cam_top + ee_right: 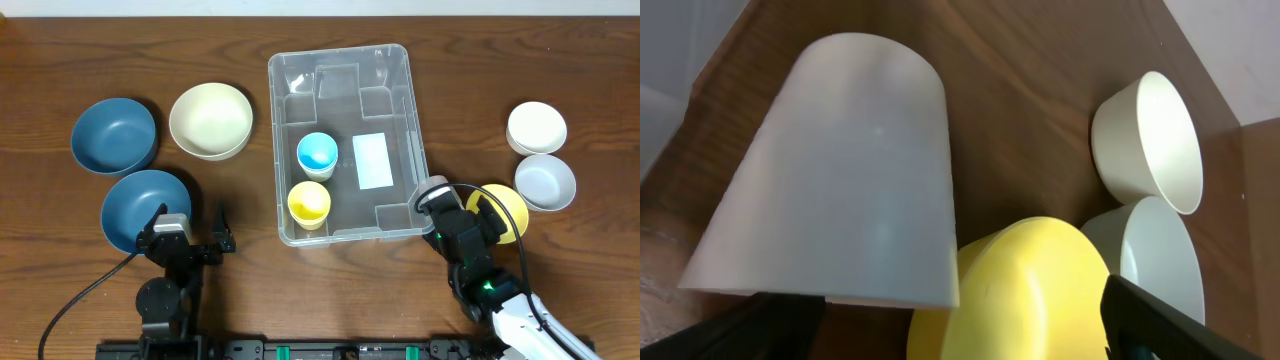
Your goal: Pack container
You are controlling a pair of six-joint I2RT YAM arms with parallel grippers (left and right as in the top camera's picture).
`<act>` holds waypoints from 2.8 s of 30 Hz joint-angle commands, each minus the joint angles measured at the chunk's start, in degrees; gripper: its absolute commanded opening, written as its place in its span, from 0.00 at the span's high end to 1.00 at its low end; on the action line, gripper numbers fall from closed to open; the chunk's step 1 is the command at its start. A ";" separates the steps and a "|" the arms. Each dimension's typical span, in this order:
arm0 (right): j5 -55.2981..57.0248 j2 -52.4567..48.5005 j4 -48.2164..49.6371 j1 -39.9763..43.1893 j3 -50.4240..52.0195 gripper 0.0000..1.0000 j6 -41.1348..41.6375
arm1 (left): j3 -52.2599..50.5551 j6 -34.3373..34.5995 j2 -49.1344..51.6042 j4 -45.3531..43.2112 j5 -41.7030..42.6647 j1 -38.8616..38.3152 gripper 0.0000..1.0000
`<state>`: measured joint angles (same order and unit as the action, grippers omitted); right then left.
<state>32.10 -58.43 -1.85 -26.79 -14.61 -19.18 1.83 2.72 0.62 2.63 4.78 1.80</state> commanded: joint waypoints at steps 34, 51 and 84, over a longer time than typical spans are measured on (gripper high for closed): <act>-10.93 8.76 -1.77 0.48 0.37 0.04 -1.01 | -1.60 -0.76 -0.02 0.74 0.63 -0.17 0.02; -1.44 8.68 -1.36 0.66 0.37 0.02 3.69 | -1.60 -0.76 -0.02 0.74 0.63 -0.17 0.02; -2.60 8.68 -3.54 4.76 0.37 0.73 9.51 | -1.60 -0.76 -0.02 0.74 0.63 -0.17 0.02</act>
<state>29.36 -50.13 -5.50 -22.41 -14.37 -10.13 1.83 2.72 0.62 2.63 4.75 1.80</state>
